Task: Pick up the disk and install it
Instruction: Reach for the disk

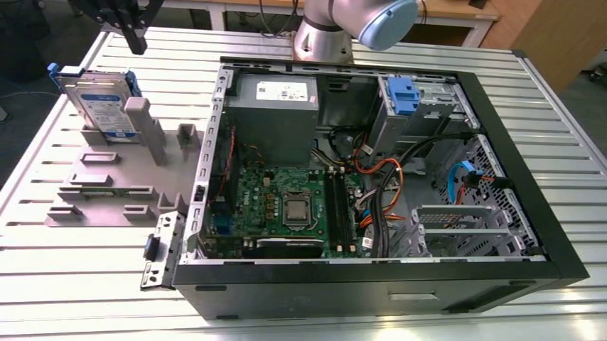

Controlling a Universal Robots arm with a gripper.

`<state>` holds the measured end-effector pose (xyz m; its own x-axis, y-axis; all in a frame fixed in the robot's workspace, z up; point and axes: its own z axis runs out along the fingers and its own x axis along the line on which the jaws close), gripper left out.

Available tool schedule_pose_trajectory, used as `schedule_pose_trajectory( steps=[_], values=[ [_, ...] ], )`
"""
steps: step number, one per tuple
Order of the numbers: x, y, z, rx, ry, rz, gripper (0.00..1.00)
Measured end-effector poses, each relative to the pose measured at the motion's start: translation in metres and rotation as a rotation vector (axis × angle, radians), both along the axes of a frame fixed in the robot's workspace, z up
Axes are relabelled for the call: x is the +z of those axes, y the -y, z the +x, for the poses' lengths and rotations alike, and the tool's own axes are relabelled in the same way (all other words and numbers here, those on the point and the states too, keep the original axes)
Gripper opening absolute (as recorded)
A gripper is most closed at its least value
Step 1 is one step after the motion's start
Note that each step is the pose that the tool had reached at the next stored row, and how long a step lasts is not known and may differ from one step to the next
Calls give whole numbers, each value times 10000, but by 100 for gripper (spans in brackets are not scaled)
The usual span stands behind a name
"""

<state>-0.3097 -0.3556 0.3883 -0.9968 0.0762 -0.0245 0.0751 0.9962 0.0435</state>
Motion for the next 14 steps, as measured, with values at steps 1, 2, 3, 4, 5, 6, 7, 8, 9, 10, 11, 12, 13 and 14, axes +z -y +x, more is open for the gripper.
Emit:
schedule_pose_trajectory(
  steps=[1,2,3,4,5,6,7,8,9,10,11,12,13,14],
  values=[
    [0,0,0,0,-1,0,11],
    [0,0,0,1,0,0,11],
    [0,0,0,0,-1,0,11],
    [0,0,0,0,0,0,11],
    [-1,0,0,0,0,1,11],
    [0,0,0,0,0,0,11],
    [-1,0,0,0,0,0,11],
    [-1,0,0,0,0,0,11],
    [-1,0,0,0,1,1,11],
    [-2,0,-3,0,2,1,11],
    [-2,0,-9,-1,2,1,11],
    [-1,0,-17,-2,0,0,11],
    [-1,0,-29,0,0,0,11],
    [-2,0,-44,0,1,1,11]
  ],
)
